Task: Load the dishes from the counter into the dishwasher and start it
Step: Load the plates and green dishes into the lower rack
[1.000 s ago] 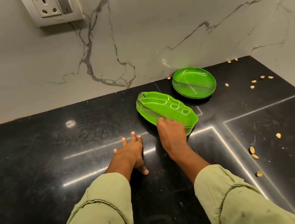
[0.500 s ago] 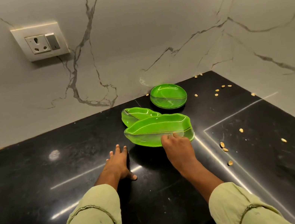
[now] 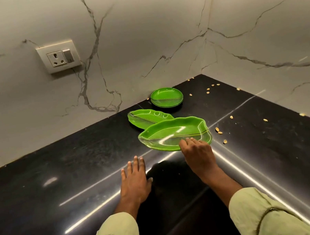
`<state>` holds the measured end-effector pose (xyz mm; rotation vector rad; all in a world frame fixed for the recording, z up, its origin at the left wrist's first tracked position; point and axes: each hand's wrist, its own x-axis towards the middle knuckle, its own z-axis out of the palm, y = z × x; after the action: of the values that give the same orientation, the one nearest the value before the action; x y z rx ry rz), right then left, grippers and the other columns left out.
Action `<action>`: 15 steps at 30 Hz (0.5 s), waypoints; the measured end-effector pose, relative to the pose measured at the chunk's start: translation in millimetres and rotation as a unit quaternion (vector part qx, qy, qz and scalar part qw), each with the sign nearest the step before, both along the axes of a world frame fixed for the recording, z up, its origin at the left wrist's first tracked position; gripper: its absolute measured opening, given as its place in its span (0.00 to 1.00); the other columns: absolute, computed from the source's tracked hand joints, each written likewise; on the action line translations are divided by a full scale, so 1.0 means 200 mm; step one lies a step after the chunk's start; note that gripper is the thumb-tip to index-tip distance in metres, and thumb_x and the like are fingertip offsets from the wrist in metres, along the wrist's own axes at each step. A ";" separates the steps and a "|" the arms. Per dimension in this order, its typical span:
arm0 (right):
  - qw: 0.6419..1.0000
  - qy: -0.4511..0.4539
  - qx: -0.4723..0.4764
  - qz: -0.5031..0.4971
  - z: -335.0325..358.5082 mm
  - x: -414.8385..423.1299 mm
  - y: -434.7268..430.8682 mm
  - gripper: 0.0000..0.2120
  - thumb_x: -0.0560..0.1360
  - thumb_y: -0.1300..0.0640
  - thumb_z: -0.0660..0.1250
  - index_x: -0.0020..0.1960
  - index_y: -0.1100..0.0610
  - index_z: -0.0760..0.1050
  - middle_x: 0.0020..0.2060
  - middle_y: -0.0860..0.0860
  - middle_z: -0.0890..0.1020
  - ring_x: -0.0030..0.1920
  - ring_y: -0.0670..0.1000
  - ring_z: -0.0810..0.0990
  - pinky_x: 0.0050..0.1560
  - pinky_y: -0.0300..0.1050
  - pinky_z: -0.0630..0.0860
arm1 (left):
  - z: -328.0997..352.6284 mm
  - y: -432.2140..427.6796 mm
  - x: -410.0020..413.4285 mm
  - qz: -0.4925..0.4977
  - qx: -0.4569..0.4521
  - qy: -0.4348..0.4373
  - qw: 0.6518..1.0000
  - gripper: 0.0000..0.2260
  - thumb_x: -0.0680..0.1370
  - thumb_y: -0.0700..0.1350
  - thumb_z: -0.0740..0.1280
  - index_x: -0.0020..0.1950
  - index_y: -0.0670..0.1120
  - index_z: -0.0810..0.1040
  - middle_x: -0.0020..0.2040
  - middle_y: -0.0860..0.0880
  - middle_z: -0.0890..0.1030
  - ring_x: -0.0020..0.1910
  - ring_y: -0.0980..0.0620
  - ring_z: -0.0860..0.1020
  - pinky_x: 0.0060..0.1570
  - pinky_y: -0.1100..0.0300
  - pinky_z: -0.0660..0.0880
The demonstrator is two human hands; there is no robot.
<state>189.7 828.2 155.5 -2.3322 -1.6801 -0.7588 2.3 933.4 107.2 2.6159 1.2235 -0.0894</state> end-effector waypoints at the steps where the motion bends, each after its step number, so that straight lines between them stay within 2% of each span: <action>1: 1.000 -0.007 0.001 -0.006 0.01 -0.05 -0.04 0.10 0.70 0.65 0.57 0.39 0.56 0.75 0.31 0.55 0.81 0.32 0.56 0.82 0.29 0.46 0.76 | 0.01 -0.02 -0.04 -0.009 0.006 -0.002 1.000 0.34 0.83 0.56 0.57 0.82 0.47 0.42 0.82 0.45 0.42 0.80 0.43 0.44 0.77 0.45 0.44; 4: 0.999 -0.015 0.008 -0.035 0.04 -0.22 -0.16 0.09 0.67 0.67 0.62 0.41 0.56 0.77 0.28 0.54 0.80 0.27 0.55 0.81 0.25 0.44 0.74 | 0.07 -0.10 -0.19 -0.039 0.014 -0.006 0.999 0.34 0.83 0.54 0.57 0.82 0.47 0.41 0.82 0.45 0.41 0.80 0.43 0.42 0.77 0.45 0.42; 7: 0.996 -0.008 0.003 -0.086 0.04 -0.43 -0.29 0.11 0.66 0.67 0.68 0.46 0.56 0.80 0.30 0.55 0.81 0.27 0.55 0.82 0.25 0.45 0.76 | 0.10 -0.21 -0.35 -0.074 0.018 -0.008 0.997 0.34 0.83 0.54 0.56 0.82 0.47 0.40 0.81 0.45 0.41 0.80 0.43 0.41 0.76 0.44 0.40; 12: 0.993 0.014 0.013 -0.118 0.00 -0.74 -0.57 0.09 0.61 0.66 0.76 0.38 0.58 0.79 0.30 0.55 0.81 0.29 0.56 0.82 0.27 0.45 0.76 | 0.06 -0.40 -0.59 -0.114 0.040 -0.003 0.993 0.35 0.83 0.58 0.57 0.82 0.47 0.43 0.82 0.44 0.43 0.80 0.42 0.43 0.77 0.42 0.44; 15: 0.991 0.022 -0.006 -0.133 -0.05 -0.89 -0.77 0.10 0.61 0.66 0.75 0.35 0.56 0.76 0.30 0.54 0.80 0.31 0.56 0.81 0.30 0.46 0.76 | 0.03 -0.55 -0.72 -0.134 0.052 0.010 0.990 0.35 0.83 0.59 0.56 0.82 0.46 0.43 0.82 0.44 0.44 0.80 0.42 0.44 0.76 0.43 0.44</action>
<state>12.4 674.2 145.9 -2.5928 -1.3759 -0.7367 -141.3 823.7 112.5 2.8640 0.8971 -0.1037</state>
